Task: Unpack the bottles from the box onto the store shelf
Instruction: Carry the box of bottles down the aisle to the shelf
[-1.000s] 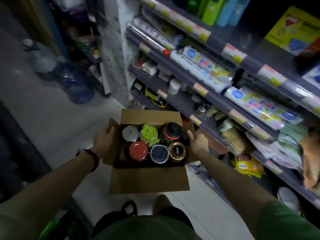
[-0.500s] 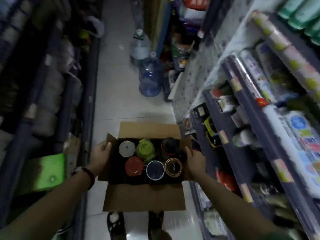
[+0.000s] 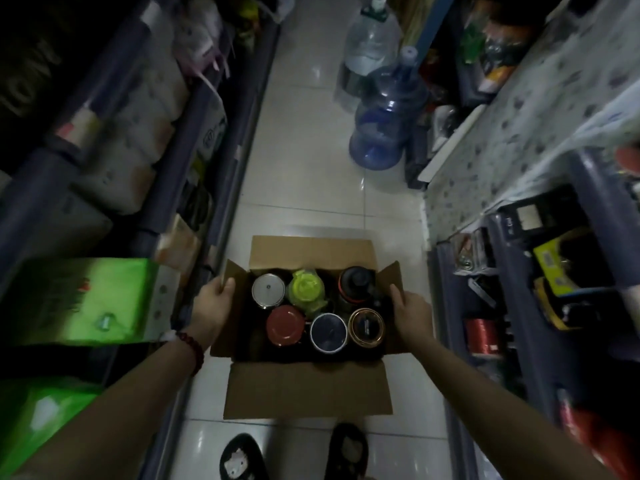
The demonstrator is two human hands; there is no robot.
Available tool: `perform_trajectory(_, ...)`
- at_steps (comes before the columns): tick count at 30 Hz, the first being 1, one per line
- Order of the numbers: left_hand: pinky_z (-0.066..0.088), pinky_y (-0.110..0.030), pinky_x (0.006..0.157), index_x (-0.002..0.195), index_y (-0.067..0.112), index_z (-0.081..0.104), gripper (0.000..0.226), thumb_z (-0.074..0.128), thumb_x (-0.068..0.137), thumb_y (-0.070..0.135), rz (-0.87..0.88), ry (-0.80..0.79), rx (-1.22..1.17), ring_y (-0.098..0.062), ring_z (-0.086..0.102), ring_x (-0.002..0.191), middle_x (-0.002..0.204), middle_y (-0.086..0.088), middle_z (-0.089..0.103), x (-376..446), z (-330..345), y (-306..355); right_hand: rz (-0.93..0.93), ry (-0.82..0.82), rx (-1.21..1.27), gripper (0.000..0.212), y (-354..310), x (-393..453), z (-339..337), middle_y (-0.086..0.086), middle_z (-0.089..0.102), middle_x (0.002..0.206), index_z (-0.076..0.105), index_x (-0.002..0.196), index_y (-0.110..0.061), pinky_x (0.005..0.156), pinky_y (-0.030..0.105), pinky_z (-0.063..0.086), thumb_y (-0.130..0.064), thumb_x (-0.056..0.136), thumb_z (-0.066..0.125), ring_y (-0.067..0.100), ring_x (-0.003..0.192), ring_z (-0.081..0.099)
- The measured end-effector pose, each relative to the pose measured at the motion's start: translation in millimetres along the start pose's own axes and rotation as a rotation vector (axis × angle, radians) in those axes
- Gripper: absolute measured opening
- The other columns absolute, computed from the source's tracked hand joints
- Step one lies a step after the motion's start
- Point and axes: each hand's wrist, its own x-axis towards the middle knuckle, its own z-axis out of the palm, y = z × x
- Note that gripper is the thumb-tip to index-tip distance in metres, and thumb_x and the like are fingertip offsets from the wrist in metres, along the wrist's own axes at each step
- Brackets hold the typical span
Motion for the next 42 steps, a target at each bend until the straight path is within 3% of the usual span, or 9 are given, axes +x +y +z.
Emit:
perform_trajectory(8, 0.047, -0.050, 0.098, 0.120, 0.013, 0.061, 0.035, 0.043, 0.098, 0.034, 0.006, 0.020, -0.001, -0.034, 0.060, 0.108, 0.115, -0.014, 0.066, 83.6, 42.4, -91.2, -0.066, 0.047, -0.002, 0.050, 45.1, 65.4, 102.7, 0.015, 0.062, 0.071, 0.059, 0.068, -0.005, 0.060, 0.034, 0.041, -0.037, 0.101, 0.041, 0.030, 0.066, 0.058)
perform_trajectory(13, 0.046, -0.052, 0.099, 0.119, 0.014, 0.059, 0.038, 0.042, 0.097, 0.040, 0.009, -0.013, -0.021, -0.034, 0.059, 0.109, 0.117, -0.012, 0.065, 134.5, 68.4, -138.0, -0.056, 0.073, -0.029, 0.049, 74.6, 99.6, 155.8, 0.012, 0.060, 0.071, 0.054, 0.065, -0.009, 0.061, 0.030, 0.038, -0.039, 0.101, 0.040, 0.029, 0.068, 0.057)
perform_trajectory(18, 0.048, -0.049, 0.095, 0.102, 0.022, 0.058, 0.020, 0.041, 0.100, 0.032, 0.052, -0.033, -0.101, -0.029, 0.061, 0.099, 0.097, -0.004, 0.064, 162.1, 90.8, -153.0, -0.030, 0.110, -0.061, 0.047, 88.8, 121.7, 190.6, 0.012, 0.056, 0.074, 0.054, 0.070, -0.006, 0.063, 0.029, 0.033, -0.037, 0.102, 0.039, 0.028, 0.070, 0.052)
perform_trajectory(22, 0.044, -0.038, 0.084, 0.114, 0.015, 0.058, 0.026, 0.039, 0.101, 0.027, 0.068, -0.050, -0.118, -0.025, 0.056, 0.094, 0.101, -0.007, 0.060, 180.8, 102.4, -160.0, -0.026, 0.132, -0.051, 0.048, 96.2, 138.4, 212.2, 0.018, 0.062, 0.080, 0.055, 0.071, -0.007, 0.064, 0.031, 0.037, -0.040, 0.101, 0.039, 0.033, 0.076, 0.059)
perform_trajectory(25, 0.044, -0.037, 0.085, 0.118, 0.009, 0.059, 0.031, 0.039, 0.101, 0.026, 0.103, -0.039, -0.120, -0.025, 0.056, 0.095, 0.104, -0.010, 0.061, 193.7, 110.8, -165.7, -0.029, 0.139, -0.019, 0.048, 100.9, 146.3, 223.1, 0.014, 0.061, 0.077, 0.056, 0.070, -0.008, 0.063, 0.030, 0.039, -0.040, 0.101, 0.039, 0.032, 0.074, 0.060)
perform_trajectory(30, 0.042, -0.035, 0.087, 0.122, 0.011, 0.058, 0.032, 0.038, 0.101, 0.025, 0.151, -0.022, -0.139, -0.025, 0.056, 0.097, 0.110, -0.007, 0.061, 209.9, 126.3, -182.5, -0.027, 0.147, -0.005, 0.047, 109.5, 151.6, 240.3, 0.003, 0.054, 0.064, 0.055, 0.069, -0.009, 0.050, 0.026, 0.032, -0.038, 0.102, 0.039, 0.017, 0.059, 0.052)
perform_trajectory(34, 0.041, -0.035, 0.087, 0.122, 0.011, 0.059, 0.032, 0.038, 0.101, 0.026, 0.156, 0.007, -0.122, -0.025, 0.054, 0.095, 0.108, -0.009, 0.061, 223.5, 131.9, -186.5, -0.019, 0.175, 0.007, 0.049, 115.7, 163.0, 245.2, 0.010, 0.059, 0.069, 0.057, 0.069, -0.008, 0.061, 0.031, 0.041, -0.041, 0.100, 0.041, 0.031, 0.072, 0.061)
perform_trajectory(39, 0.040, -0.032, 0.085, 0.120, 0.003, 0.058, 0.032, 0.040, 0.101, 0.021, 0.249, 0.059, 0.009, -0.025, 0.053, 0.096, 0.115, -0.015, 0.062, 237.6, 132.8, -186.2, -0.076, 0.169, -0.026, 0.052, 117.3, 177.1, 241.4, 0.007, 0.052, 0.061, 0.046, 0.055, -0.012, 0.062, 0.033, 0.040, -0.039, 0.099, 0.044, 0.028, 0.066, 0.055)
perform_trajectory(42, 0.043, -0.040, 0.092, 0.128, 0.004, 0.052, 0.037, 0.039, 0.101, 0.026, 0.270, 0.109, 0.212, -0.036, 0.056, 0.109, 0.122, -0.019, 0.059, 242.5, 126.1, -186.8, -0.062, 0.150, -0.021, 0.051, 118.2, 179.2, 239.8, 0.006, 0.051, 0.063, 0.047, 0.057, -0.013, 0.063, 0.032, 0.040, -0.041, 0.100, 0.043, 0.026, 0.068, 0.053)
